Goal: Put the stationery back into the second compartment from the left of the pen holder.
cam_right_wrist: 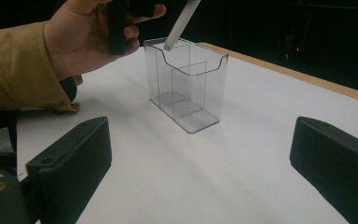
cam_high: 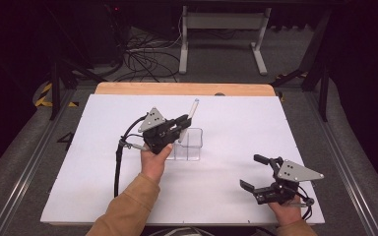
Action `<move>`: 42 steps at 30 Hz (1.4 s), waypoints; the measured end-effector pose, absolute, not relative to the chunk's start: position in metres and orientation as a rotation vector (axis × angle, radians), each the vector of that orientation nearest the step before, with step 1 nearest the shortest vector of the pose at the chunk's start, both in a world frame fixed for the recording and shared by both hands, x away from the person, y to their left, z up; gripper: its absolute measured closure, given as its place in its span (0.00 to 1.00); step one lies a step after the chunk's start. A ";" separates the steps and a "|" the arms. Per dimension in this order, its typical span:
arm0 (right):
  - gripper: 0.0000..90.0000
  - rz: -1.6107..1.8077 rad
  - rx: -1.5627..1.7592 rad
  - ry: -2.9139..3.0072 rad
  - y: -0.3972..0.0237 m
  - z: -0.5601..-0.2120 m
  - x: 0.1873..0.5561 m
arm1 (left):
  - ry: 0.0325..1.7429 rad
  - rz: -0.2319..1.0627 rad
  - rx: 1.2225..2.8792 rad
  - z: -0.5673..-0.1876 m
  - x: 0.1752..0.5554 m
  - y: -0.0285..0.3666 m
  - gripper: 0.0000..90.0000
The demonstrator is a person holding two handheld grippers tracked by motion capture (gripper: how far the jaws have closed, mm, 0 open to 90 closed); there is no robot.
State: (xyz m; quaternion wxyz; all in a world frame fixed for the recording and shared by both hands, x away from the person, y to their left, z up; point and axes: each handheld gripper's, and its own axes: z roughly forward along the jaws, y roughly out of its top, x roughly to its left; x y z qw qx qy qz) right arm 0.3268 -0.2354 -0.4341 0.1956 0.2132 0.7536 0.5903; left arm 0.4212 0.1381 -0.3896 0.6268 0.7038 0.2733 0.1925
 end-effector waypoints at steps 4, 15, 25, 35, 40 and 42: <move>0.06 1.655 0.594 2.113 -0.235 -0.434 0.327 | 0.619 0.458 1.622 -0.394 0.424 0.137 0.87; 0.06 1.655 0.590 2.113 -0.235 -0.434 0.327 | 0.627 0.448 1.639 -0.399 0.426 0.136 0.87; 0.06 1.669 0.580 2.110 -0.234 -0.434 0.328 | 0.619 0.483 1.698 -0.403 0.421 0.136 0.88; 0.06 1.678 0.577 2.117 -0.232 -0.434 0.331 | 0.621 0.475 1.721 -0.398 0.413 0.139 0.77; 0.06 1.685 0.576 2.115 -0.231 -0.434 0.334 | 0.616 0.467 1.715 -0.384 0.400 0.141 0.56; 0.06 1.687 0.574 2.117 -0.230 -0.434 0.335 | 0.603 0.467 1.731 -0.380 0.396 0.143 0.52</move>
